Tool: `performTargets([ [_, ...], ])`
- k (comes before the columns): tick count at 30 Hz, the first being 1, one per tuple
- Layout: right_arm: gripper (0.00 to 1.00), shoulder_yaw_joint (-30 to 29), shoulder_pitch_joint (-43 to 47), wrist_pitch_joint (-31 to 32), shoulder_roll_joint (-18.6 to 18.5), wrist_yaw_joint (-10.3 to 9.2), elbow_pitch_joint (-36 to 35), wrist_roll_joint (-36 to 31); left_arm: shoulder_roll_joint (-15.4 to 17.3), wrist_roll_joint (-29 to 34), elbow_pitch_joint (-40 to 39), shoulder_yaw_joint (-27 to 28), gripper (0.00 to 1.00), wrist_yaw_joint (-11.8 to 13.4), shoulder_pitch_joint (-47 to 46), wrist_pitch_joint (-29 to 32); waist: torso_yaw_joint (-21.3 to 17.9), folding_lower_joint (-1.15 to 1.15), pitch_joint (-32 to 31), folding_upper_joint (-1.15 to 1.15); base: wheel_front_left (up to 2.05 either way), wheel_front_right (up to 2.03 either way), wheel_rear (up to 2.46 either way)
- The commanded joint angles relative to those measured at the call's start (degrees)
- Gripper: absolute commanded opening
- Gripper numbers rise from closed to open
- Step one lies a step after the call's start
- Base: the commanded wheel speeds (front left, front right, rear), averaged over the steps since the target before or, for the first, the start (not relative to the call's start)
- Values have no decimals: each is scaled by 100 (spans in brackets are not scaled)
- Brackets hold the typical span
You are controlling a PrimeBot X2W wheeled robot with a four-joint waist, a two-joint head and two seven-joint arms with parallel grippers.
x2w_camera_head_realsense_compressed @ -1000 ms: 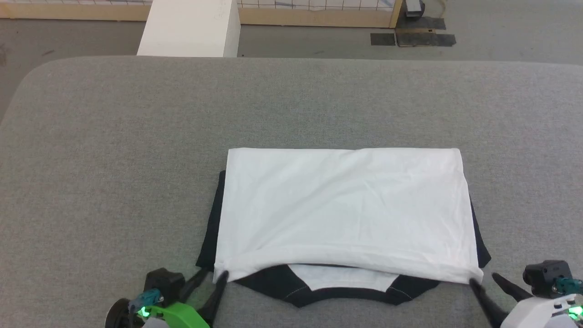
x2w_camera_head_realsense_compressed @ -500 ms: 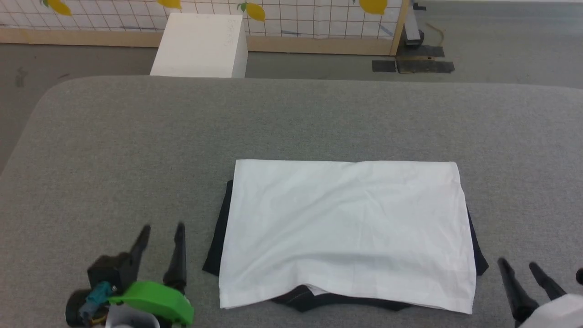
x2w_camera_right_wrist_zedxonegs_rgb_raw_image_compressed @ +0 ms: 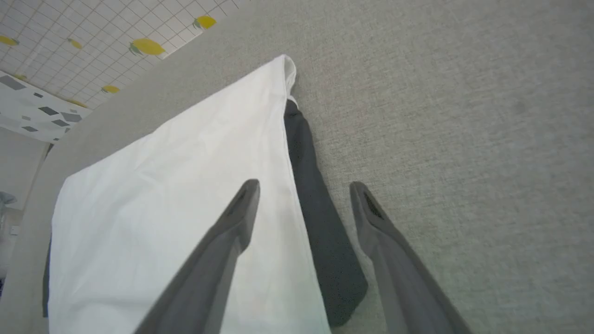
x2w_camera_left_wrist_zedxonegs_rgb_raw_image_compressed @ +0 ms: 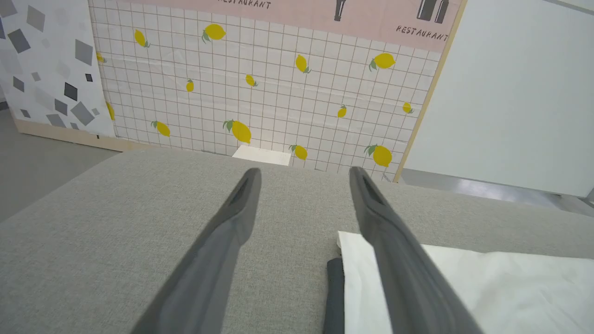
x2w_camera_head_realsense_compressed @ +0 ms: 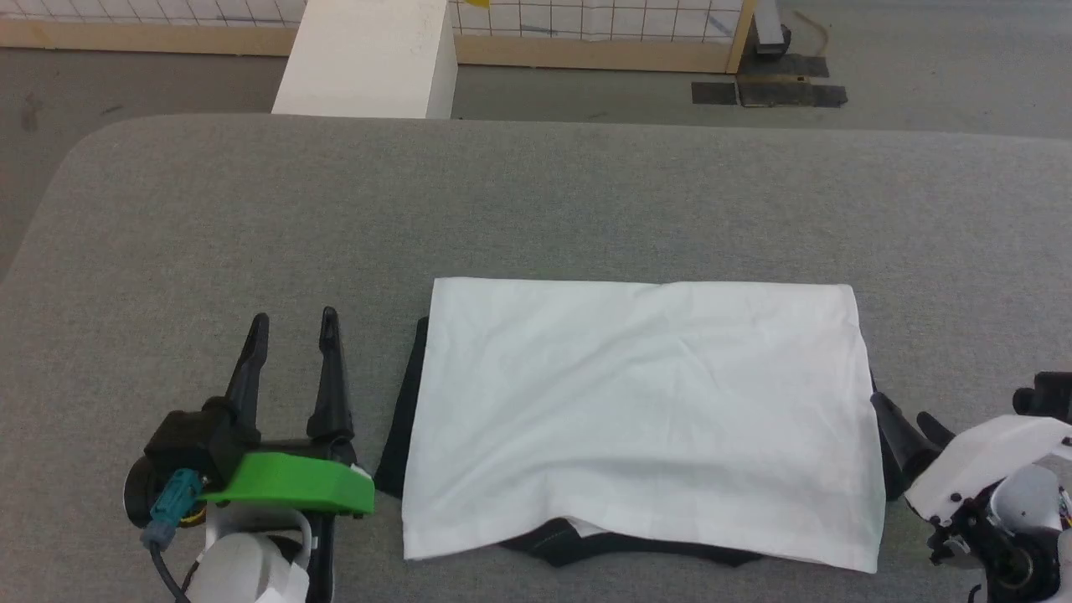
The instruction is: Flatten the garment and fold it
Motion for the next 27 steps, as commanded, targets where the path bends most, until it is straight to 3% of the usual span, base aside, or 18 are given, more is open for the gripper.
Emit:
performTargets([
  [1,100,-62,-204,180,16,-8,178,-84,-86,90,21,80,100,-65,-134,-25,34,0,86,0,0,0,0],
  [13,100,-38,-730,1706,26,-8,1171,-460,-443,497,309,501,100,-526,-305,-26,128,0,145,0,0,0,0],
  [14,90,11,-732,1816,27,-8,1213,-316,-461,514,318,522,100,-548,-297,-26,132,0,138,0,0,0,0],
  [15,49,51,-730,1894,27,-8,1241,-179,-475,526,326,538,100,-564,-289,-26,132,0,131,0,0,0,0],
  [17,19,161,-712,1953,27,-8,1219,36,-502,552,348,575,100,-601,-267,-26,125,0,123,0,0,0,0],
  [18,0,192,-701,1928,27,-8,1189,57,-511,563,355,587,100,-614,-261,-26,122,0,123,0,0,0,0],
  [27,0,-63,-656,1251,26,-8,800,-294,-564,625,383,658,100,-696,-230,-26,66,0,92,0,0,0,0],
])
